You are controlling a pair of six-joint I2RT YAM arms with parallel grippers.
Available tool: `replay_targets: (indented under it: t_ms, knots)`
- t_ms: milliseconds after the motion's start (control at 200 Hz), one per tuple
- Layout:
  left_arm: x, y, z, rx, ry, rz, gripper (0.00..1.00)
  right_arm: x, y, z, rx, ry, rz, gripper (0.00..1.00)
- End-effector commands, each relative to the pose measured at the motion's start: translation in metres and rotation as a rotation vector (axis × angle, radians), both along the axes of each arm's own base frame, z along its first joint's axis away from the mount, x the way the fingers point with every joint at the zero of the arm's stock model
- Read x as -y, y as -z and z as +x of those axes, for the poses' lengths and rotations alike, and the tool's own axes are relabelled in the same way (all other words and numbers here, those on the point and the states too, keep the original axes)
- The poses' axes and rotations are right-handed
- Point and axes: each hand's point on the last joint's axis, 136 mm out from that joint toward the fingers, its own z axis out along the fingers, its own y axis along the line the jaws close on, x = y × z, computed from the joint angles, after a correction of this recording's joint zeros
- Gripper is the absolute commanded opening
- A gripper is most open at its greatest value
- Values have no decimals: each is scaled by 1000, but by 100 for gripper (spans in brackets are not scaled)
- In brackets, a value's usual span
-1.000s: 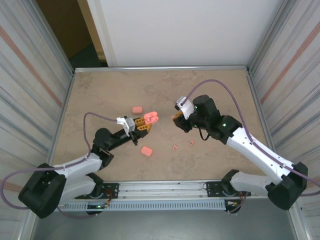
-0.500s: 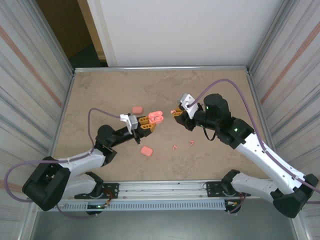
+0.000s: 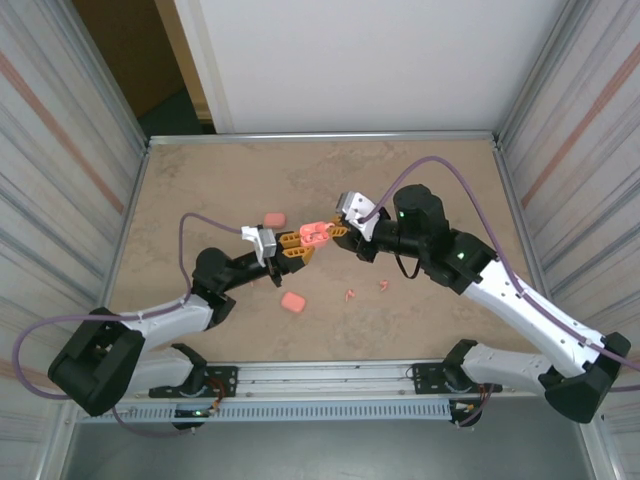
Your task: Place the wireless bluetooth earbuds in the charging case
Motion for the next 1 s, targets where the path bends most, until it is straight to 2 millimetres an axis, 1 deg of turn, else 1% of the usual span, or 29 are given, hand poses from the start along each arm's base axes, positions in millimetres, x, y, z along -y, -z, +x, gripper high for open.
replay_targets:
  t_ms: [0,130,536,767,992]
  knots:
    - [2,-21,-7,53,31,-42,0,-4,-15,1,60,-18,9,18]
    - [2,-22,-7,54,33,-43,0,-6,-13,1,60,-22,4,18]
    - [2,-23,-8,55,38,-49,0,-11,4,9,41,-12,-28,18]
    - [1,-24,-8,58,38,-49,0,-11,11,13,38,-2,-48,18]
    - [1,-24,-9,58,36,-50,0,-10,19,12,29,-4,-66,18]
